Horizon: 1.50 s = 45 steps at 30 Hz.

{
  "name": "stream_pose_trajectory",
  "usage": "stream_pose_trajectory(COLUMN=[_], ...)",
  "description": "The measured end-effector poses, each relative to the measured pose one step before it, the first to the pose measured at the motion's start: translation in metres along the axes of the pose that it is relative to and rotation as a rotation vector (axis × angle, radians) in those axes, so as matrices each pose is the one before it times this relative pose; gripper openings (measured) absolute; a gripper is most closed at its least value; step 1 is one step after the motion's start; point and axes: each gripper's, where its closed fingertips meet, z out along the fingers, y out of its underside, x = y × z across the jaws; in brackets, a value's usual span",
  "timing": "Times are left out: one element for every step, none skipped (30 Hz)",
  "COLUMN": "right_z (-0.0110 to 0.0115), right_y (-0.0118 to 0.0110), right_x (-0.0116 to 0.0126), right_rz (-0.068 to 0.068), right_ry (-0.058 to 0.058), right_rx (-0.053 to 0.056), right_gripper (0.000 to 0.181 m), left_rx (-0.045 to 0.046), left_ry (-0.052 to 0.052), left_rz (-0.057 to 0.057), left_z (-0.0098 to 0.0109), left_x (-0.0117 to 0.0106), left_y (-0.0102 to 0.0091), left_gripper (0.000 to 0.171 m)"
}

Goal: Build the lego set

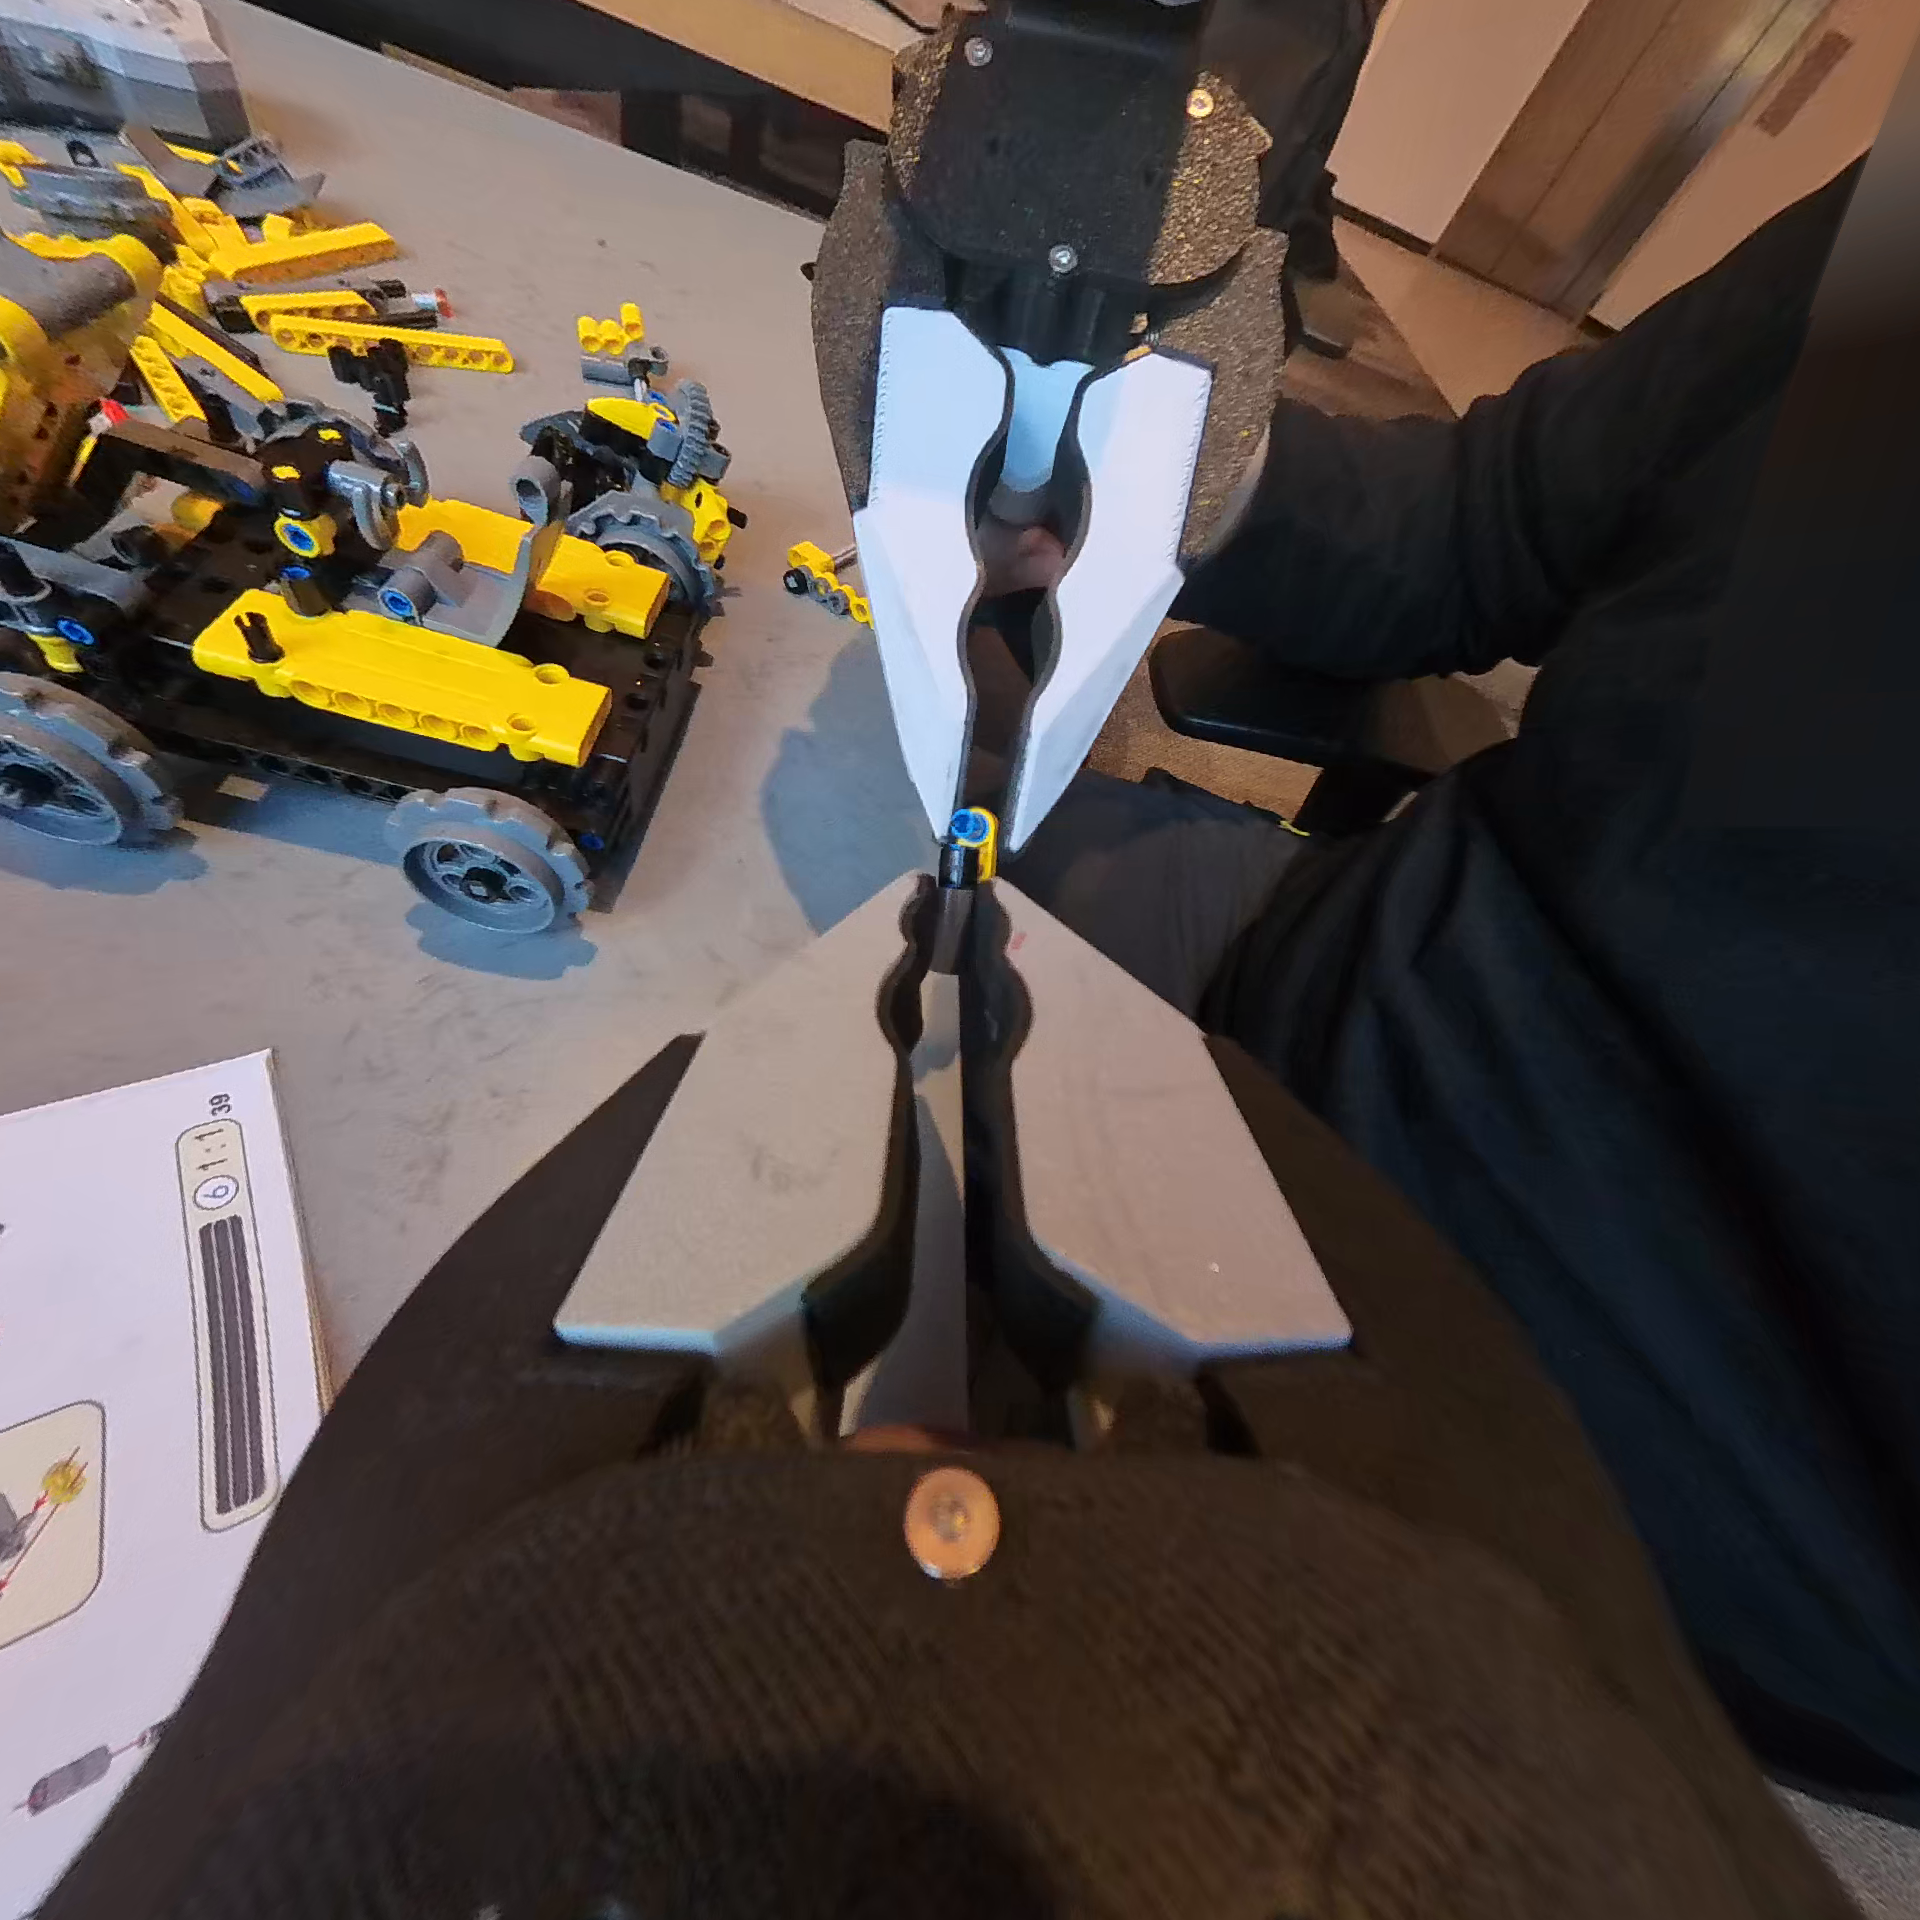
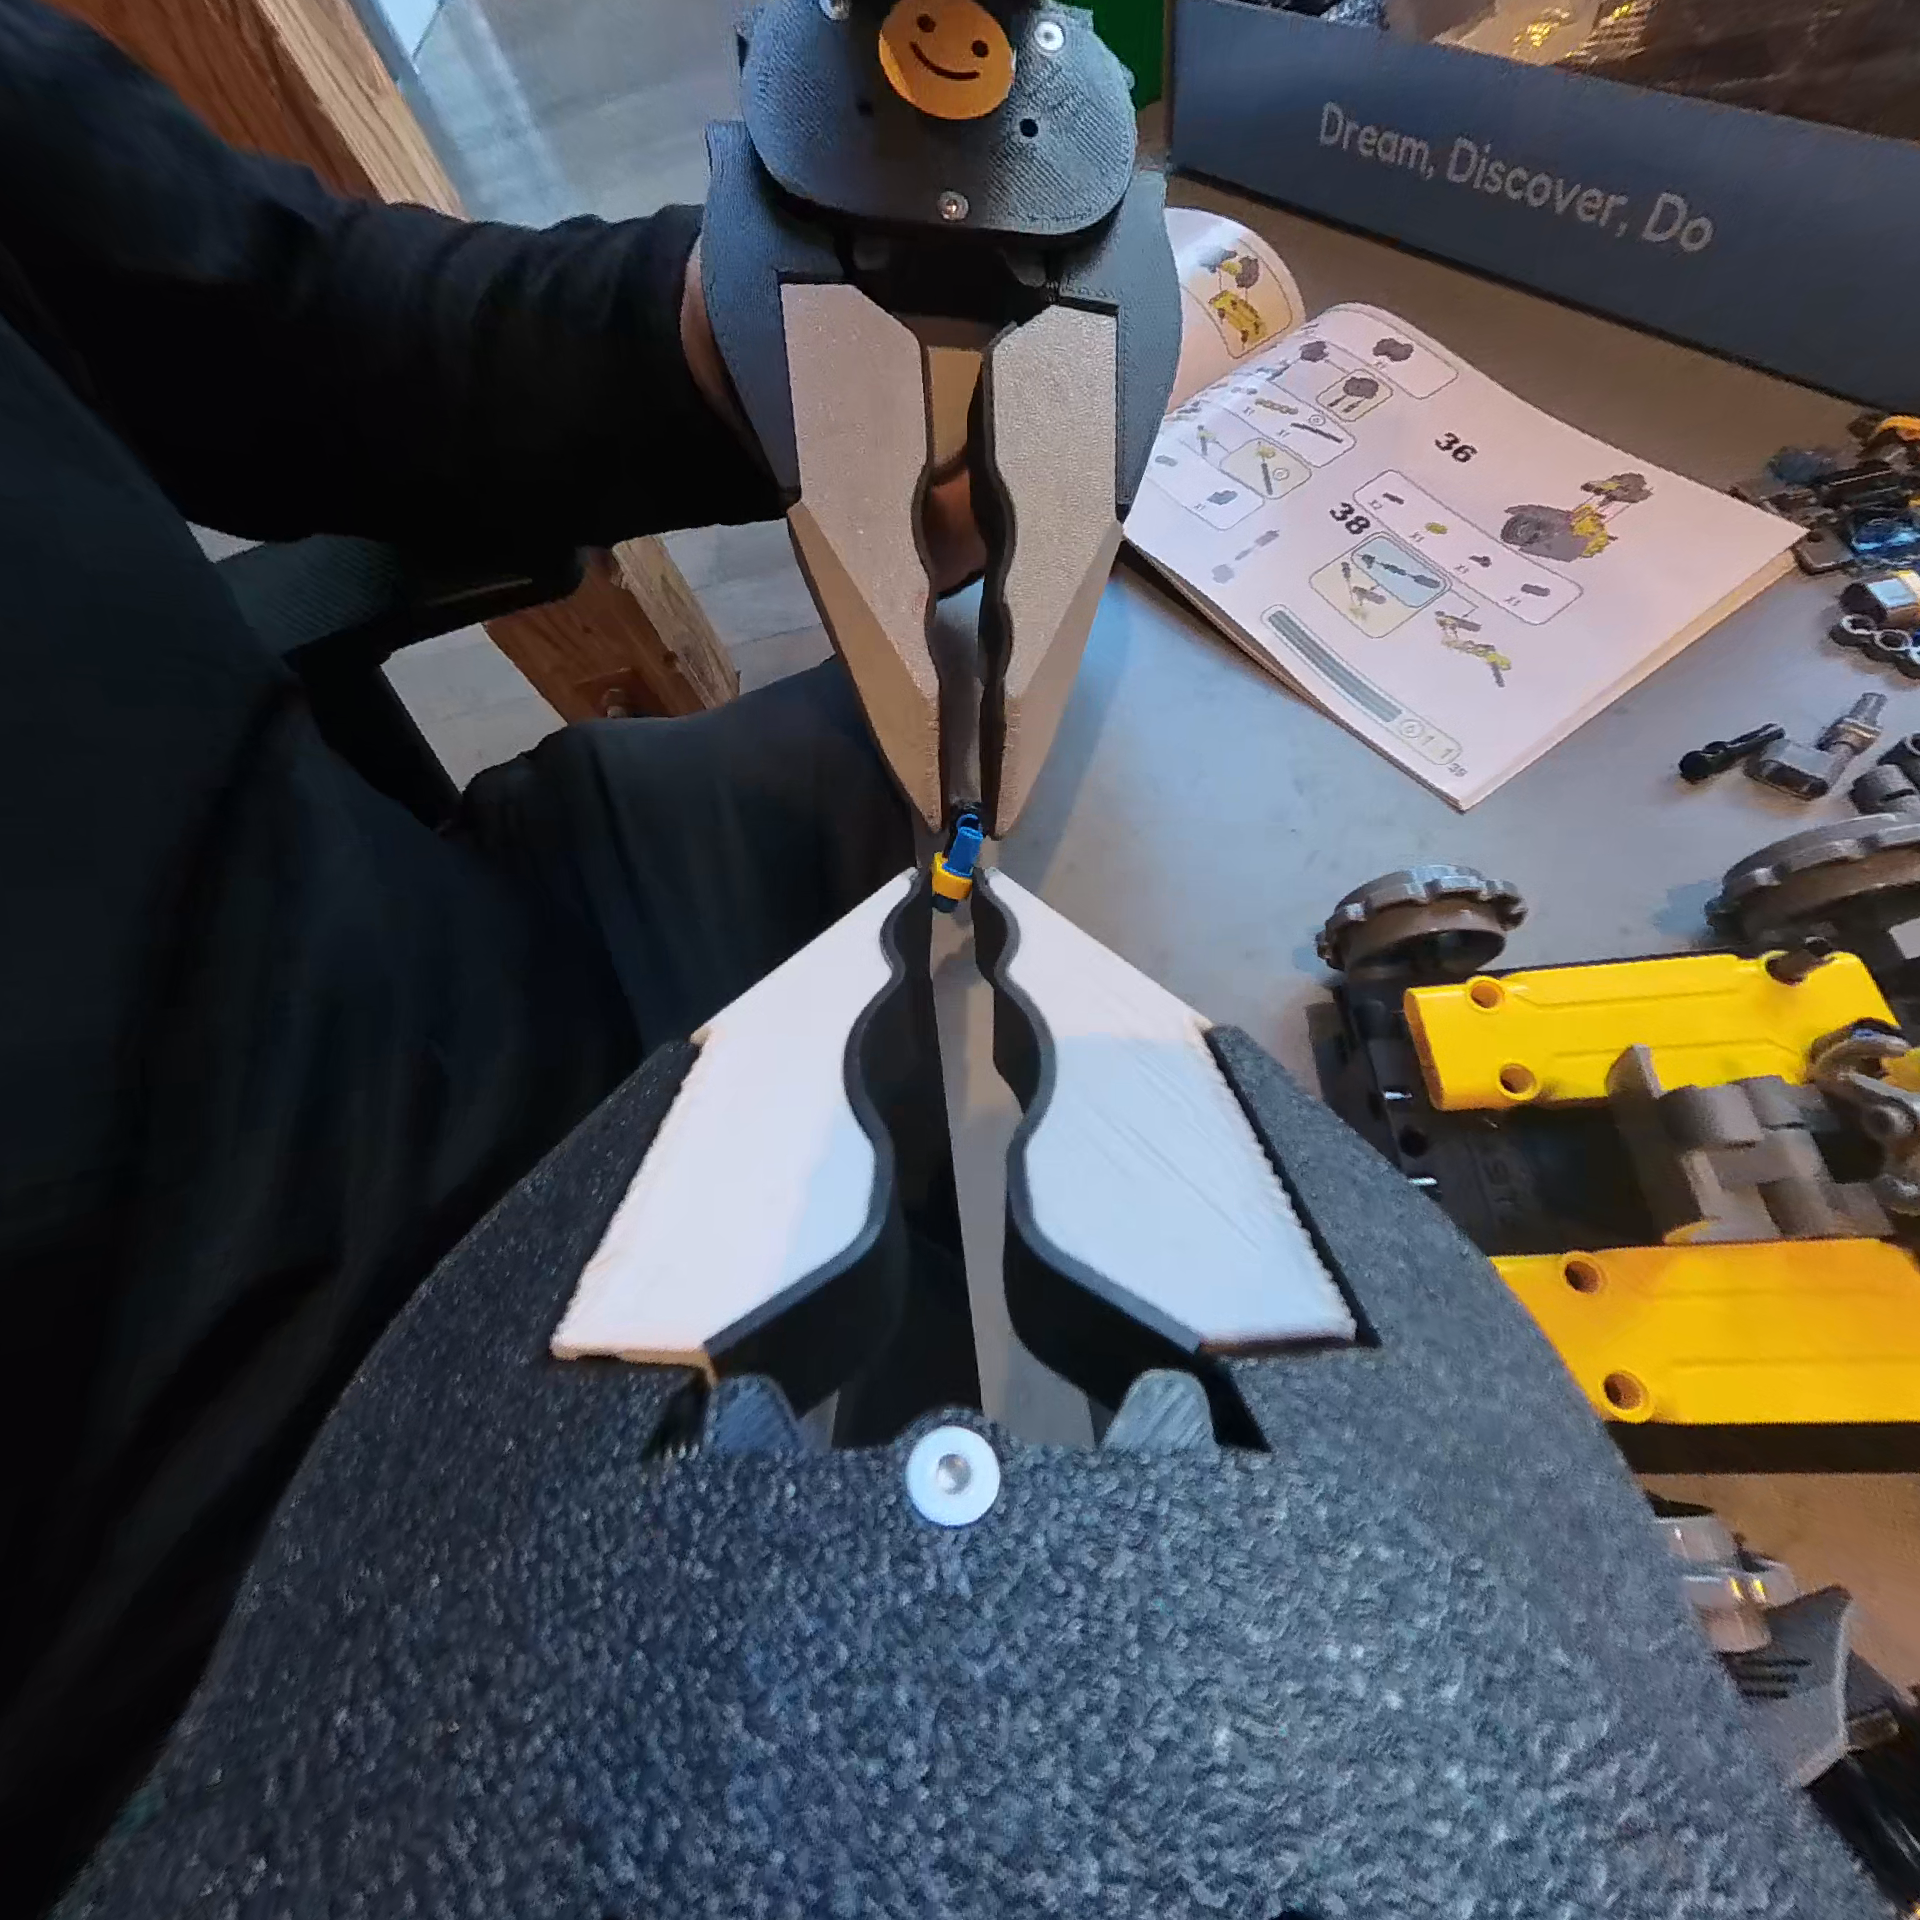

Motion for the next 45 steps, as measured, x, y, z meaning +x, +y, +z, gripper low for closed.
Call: stream_pose_trajectory(right_z=[0.00022,-0.00023,-0.00089,-0.00137,-0.00189,-0.00212,-0.00202,-0.00151,-0.00087,-0.00027,0.00002,0.00001,0.00002,0.00016,-0.00041,-0.00045,-0.0003,-0.00031,-0.00044,-0.00054,-0.0009,-0.00055,-0.00035,0.00005,-0.00016,-0.00029,-0.00039,-0.00022,-0.00015,-0.00018,-0.00018,-0.00021,-0.00019,-0.00016,0.00005,-0.00008,-0.00025,-0.00013,-0.00009,-0.00013,0.00029,0.00086,0.00082,0.00068,0.00059], right_y=[-0.00088,-0.0018,-0.00302,-0.00438,-0.00454,-0.00355,-0.00277,-0.00196,-0.00131,-0.00057,-0.00039,-0.00036,-0.0003,-0.00004,-0.00021,-0.00034,-0.00022,-0.00033,-0.00049,-0.00086,-0.0011,-0.0003,0.00042,0.00045,0.00003,-0.00041,-0.00067,-0.00054,-0.00083,-0.00066,-0.00047,-0.00032,-0.0004,-0.00016,-0.00013,-0.00026,0.00011,0.00081,0.00067,0.00029,0.00047,0.00085,0.00073,0.00101,0.00099], right_x=[0.00075,0.00246,0.00364,0.00288,0.00181,0.00153,0.00142,0.00094,0.00096,0.00122,0.00135,0.00091,0.00052,0.00022,0.00053,0.00139,0.00068,-0.00006,0.00021,0.00052,0.00086,0.00068,0.00094,-0.00015,0.00018,-0.00009,-0.00011,0.00018,0.00022,0.00005,-0.00009,-0.0005,-0.00054,-0.00011,-0.00008,-0.00057,-0.00058,-0.00051,-0.00128,-0.00203,-0.00221,-0.0019,-0.00205,-0.00214,-0.00174], right_rz=[0.0049,0.011,0.0164,0.0218,0.0277,0.0288,0.0256,0.0203,0.0158,0.0105,0.0023,-0.0036,-0.0026,-0.0004,-0.001,-0.0005,0.0028,0.0051,0.0072,0.0088,0.0066,0.0019,-0.0009,-0.0025,-0.0039,-0.006,-0.0032,0.0019,0.0051,0.0094,0.0124,0.0102,0.0053,-0.0022,-0.0105,-0.0161,-0.0193,-0.0213,-0.0225,-0.0217,-0.018,-0.016,-0.0146,-0.0102,-0.0037], right_ry=[0.0027,0.0112,0.0156,0.0066,-0.0036,-0.0078,-0.0074,-0.0082,-0.0045,0.0007,0.006,0.0065,0.0037,0.0009,0.0027,0.0069,0.0012,-0.0048,-0.0055,-0.0035,-0.0002,0.0012,0.0047,0.0003,0.0035,0.0026,0.0008,0.0004,-0.0019,-0.0056,-0.008,-0.0093,-0.0064,0.0009,0.0055,0.0052,0.0058,0.0071,0.0034,-0.0023,-0.0039,-0.0025,-0.0047,-0.0083,-0.0092], right_rx=[0.0083,0.0166,0.0295,0.0424,0.0448,0.0347,0.0261,0.0179,0.0101,0.0044,0.003,0.0038,0.0031,0.0016,0.0035,0.0047,0.0042,0.0042,0.0051,0.0078,0.0086,0.0034,-0.0016,-0.0017,0.0002,0.0023,0.0023,0.0032,0.0063,0.0073,0.006,0.005,0.0037,0.0011,0.0001,-0.0005,-0.0042,-0.0107,-0.0111,-0.0086,-0.0088,-0.008,-0.0043,-0.0046,-0.0037], right_gripper=[0.007,0.007,0.007,0.007,0.008,0.009,0.009,0.01,0.01,0.008,0.007,0.007,0.006,0.005,0.004,0.004,0.004,0.007,0.011,0.013,0.013,0.01,0.008,0.007,0.007,0.007,0.007,0.007,0.007,0.007,0.007,0.007,0.007,0.007,0.007,0.006,0.006,0.006,0.006,0.006,0.006,0.006,0.006,0.006,0.006], left_rx=[0.00108,0.00799,0.0231,0.03456,0.03762,0.04085,0.0377,0.02726,0.01899,0.01664,0.0139,0.01089,0.01086,0.01297,0.00428,0.00133,0.00261,0.00212,0.00168,-0.00086,-0.00143,0.00353,0.00568,-0.00106,0.00329,0.0044,0.00235,0.00291,0.00374,0.00424,0.00464,0.0049,0.00289,0.0003,0.00012,-0.00118,-0.00263,-0.00767,-0.01053,-0.0096,-0.01282,-0.01375,-0.01418,-0.0174,-0.01933], left_ry=[-0.0022,-0.0144,-0.0206,-0.009,0.0012,-0.0049,-0.0084,-0.0074,-0.0026,-0.0053,-0.0081,-0.0074,-0.0026,0.0009,-0.0061,-0.0111,-0.008,-0.0057,-0.007,-0.0018,-0.0005,-0.004,0.0029,-0.002,-0.0017,0.0013,0.0034,-0.0003,-0.003,-0.0022,-0.0016,0.0009,0.0027,-0.0004,-0.0024,0.001,0.0022,0.0019,0.0099,0.0232,0.0286,0.0237,0.0186,0.0147,0.0065], left_rz=[0.0046,0.0035,-0.0034,-0.0152,-0.0243,-0.0223,-0.0155,-0.0141,-0.0109,-0.0043,0.0017,0.0046,0.0019,0.001,0.0022,0.0041,0.004,0.0011,-0.0007,0.0003,-0.0013,-0.0008,0.0001,-0.0037,-0.0003,-0.0014,-0.0064,-0.0054,-0.0025,-0.002,-0.0037,-0.0041,-0.0024,0.0001,0.0023,0.0041,0.0051,0.0066,0.0073,0.0014,-0.0041,-0.0044,0.0,0.0036,0.007], left_z=[-0.00042,-0.0009,-0.00166,-0.00182,-0.00142,-0.00103,-0.00057,0.00022,0.00082,0.00087,0.00082,0.00055,0.00061,0.0006,0.00073,0.00014,0.00017,0.00014,0.00031,0.00049,0.00065,0.00043,0.0006,0.0004,0.00021,0.00028,0.00035,0.00021,0.00025,0.00014,0.00019,0.00016,0.00037,0.00004,0.00011,0.00007,0.00009,0.00013,0.00008,-0.00019,-0.00082,-0.0011,-0.00069,-0.00005,0.00029], left_x=[-0.0006,-0.00221,-0.0035,-0.00229,-0.00121,-0.0018,-0.00187,-0.00146,-0.00047,-0.00051,-0.00077,-0.00039,0.00018,0.00078,-0.0005,-0.00164,-0.00101,-0.00076,-0.00103,-0.00028,0.00004,-0.00028,0.0008,-0.0001,-0.00012,0.00018,0.00033,-0.00018,-0.00019,0.00013,0.00026,0.00055,0.00072,0.00014,-0.00009,0.00059,0.00075,0.00053,0.00128,0.00223,0.00234,0.00171,0.00174,0.00213,0.0014], left_y=[-0.00004,-0.00128,-0.00339,-0.00473,-0.00485,-0.00477,-0.00394,-0.00273,-0.00179,-0.00175,-0.00151,-0.00132,-0.00134,-0.00148,0.00007,0.00031,0.0,0.00018,0.00013,0.00068,0.00062,0.0,-0.00047,0.00026,-0.00032,-0.00022,0.00006,-0.00029,-0.00028,-0.00045,-0.00033,-0.00039,-0.00014,0.00004,0.00003,0.00023,0.00033,0.00095,0.0012,0.00081,0.0009,0.00084,0.00136,0.00205,0.00227], left_gripper=[0.006,0.005,0.005,0.006,0.005,0.005,0.005,0.006,0.006,0.006,0.005,0.006,0.006,0.006,0.006,0.006,0.006,0.006,0.006,0.006,0.006,0.006,0.006,0.006,0.005,0.006,0.006,0.006,0.006,0.006,0.006,0.006,0.006,0.006,0.006,0.006,0.006,0.006,0.006,0.006,0.006,0.006,0.006,0.006,0.006])
